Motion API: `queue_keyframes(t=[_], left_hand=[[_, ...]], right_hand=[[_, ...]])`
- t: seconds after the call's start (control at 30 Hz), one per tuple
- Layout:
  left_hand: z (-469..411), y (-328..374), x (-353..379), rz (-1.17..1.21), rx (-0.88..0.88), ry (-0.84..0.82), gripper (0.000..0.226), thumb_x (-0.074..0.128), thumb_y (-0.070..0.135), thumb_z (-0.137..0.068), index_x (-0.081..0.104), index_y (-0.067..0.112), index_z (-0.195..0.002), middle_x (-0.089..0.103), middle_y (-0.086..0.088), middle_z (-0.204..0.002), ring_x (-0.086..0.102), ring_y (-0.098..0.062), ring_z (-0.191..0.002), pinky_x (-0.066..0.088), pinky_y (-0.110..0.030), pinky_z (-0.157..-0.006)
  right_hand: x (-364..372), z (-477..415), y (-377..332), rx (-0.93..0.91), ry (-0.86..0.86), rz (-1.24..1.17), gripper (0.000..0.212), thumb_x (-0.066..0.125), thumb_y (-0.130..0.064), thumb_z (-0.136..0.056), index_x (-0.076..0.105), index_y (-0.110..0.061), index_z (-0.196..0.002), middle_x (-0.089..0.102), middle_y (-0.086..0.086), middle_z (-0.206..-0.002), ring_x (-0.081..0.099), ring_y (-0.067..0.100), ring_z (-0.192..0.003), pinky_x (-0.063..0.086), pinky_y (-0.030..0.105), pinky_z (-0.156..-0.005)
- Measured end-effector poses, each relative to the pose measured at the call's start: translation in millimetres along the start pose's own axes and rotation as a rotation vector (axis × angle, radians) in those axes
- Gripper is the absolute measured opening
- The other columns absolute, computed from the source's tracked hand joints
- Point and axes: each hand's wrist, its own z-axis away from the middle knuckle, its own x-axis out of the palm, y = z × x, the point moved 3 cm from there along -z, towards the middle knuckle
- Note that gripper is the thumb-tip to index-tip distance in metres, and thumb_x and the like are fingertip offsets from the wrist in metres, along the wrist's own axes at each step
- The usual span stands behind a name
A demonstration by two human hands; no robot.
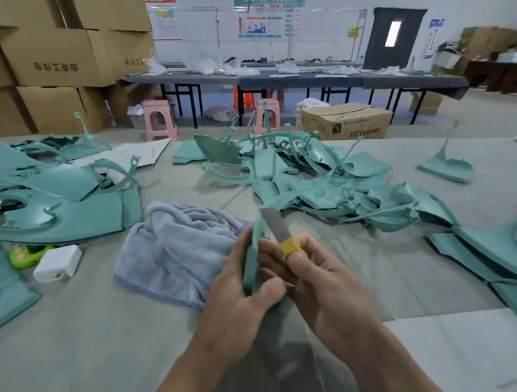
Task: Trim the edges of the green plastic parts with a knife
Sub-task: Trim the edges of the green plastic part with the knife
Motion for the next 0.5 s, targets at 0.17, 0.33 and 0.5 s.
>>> queue_keyframes(t=[0.17,0.33,0.5], left_hand=[[-10,-7,-15,0.183,-0.163,0.372,0.020,0.067,0.026,-0.071,0.077,0.025,-0.088,0.077,0.000,-0.082,0.069,-0.020,-0.076,0.059,-0.041,-0.068],[0,13,-40,-0.420,0.218,0.527,0.020,0.063,0.021,-0.087,0.066,0.033,-0.102,0.064,0.040,-0.077,0.060,0.016,-0.070,0.041,0.000,-0.061],[-1,10,-27,-0.606,0.302,0.378,0.059,0.066,0.009,-0.092,0.050,0.050,-0.131,0.048,0.062,-0.102,0.050,0.032,-0.098,0.033,0.007,-0.084]], right_hand=[[0,-1,7,-0.106,0.178,-0.065,0.004,0.057,-0.012,-0.089,0.060,-0.015,-0.087,0.076,0.019,-0.104,0.075,0.025,-0.089,0.059,0.032,-0.080],[-5,2,-7,-0.301,0.214,0.153,0.008,0.056,-0.018,-0.091,0.055,-0.014,-0.085,0.068,0.015,-0.076,0.060,0.020,-0.067,0.050,0.030,-0.071],[0,5,-15,-0.405,0.064,0.581,0.023,0.056,-0.018,-0.098,0.061,-0.018,-0.076,0.059,0.008,-0.061,0.050,0.019,-0.059,0.042,0.023,-0.057]])
